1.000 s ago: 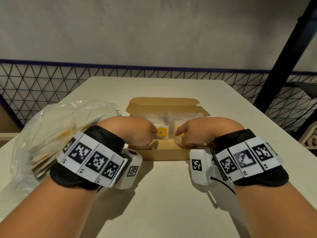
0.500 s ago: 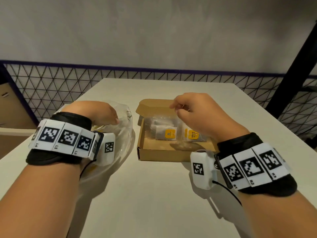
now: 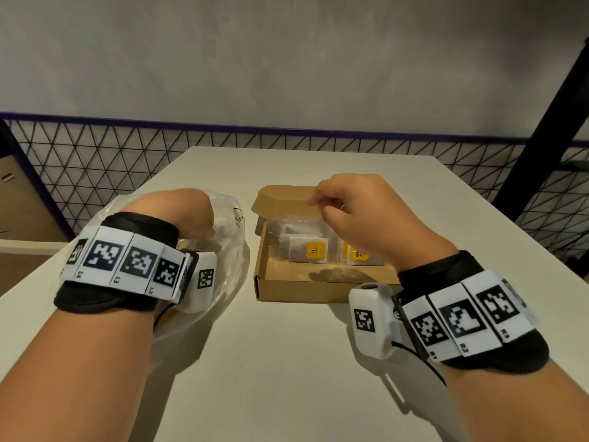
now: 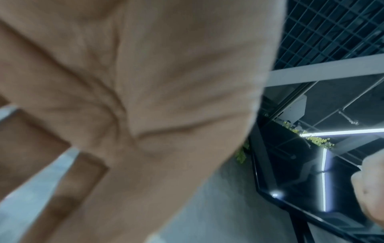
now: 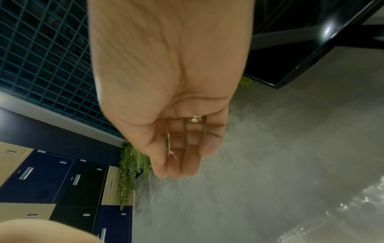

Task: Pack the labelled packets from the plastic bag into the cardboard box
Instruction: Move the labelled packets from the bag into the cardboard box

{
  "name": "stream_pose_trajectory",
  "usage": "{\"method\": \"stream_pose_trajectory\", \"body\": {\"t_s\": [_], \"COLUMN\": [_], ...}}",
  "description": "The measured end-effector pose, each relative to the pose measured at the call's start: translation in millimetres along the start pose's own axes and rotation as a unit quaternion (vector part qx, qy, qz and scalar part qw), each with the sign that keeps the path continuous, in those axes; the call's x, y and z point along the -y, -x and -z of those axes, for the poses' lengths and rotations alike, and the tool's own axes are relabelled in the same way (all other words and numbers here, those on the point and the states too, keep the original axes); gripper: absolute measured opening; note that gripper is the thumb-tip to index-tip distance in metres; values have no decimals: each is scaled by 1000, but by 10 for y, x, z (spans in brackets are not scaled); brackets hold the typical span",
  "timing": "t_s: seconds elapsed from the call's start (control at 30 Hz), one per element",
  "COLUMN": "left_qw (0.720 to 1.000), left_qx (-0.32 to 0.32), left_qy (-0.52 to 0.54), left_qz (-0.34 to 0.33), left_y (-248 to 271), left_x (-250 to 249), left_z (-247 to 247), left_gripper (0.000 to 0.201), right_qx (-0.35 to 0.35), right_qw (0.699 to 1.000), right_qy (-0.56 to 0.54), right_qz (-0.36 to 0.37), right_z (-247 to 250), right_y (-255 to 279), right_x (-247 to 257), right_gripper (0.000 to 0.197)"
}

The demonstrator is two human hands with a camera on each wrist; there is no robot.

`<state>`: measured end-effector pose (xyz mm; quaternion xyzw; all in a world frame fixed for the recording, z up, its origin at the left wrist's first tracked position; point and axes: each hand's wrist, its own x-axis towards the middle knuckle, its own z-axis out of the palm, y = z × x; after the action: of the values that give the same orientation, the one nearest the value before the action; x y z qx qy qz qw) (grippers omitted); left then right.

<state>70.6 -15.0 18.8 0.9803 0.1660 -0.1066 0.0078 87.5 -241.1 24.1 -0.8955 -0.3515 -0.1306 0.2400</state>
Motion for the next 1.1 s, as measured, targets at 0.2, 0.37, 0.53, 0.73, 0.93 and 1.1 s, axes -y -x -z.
{"method": "stream_pose_trajectory", "body": {"t_s": [0.2,0.37,0.53,0.73,0.93,1.1], "left_qw": [974,931,852,780,785,832], "left_qx": [-130,-209,-223,-184,-107,-38], "left_qy": [179,269,405,511,569,516], "left_qz": [-52,-133,-245,-311,-221,-202], "left_y": [281,358,369,355,343,343], "left_x": [-38,-111,-329,-552,-509,-552], "left_z": [249,314,268,189,195,154], "left_gripper": [23,15,20,27,44,50], "right_qx": [-151,-207,-105,-102,-186,-164], "right_qw": [988,976,987,972,957,939], "right_qy": [-22,-58,-118,-207,-221,-291], "right_qz": [13,26,-24,-53,0,80], "right_z": [-29,-19,-17,3,69,63], "right_y": [-29,-28,-22,-20,-36,-27], "right_x": [-20,-48,34,18,-54,-42], "right_gripper": [30,35,52,86,31,25]}}
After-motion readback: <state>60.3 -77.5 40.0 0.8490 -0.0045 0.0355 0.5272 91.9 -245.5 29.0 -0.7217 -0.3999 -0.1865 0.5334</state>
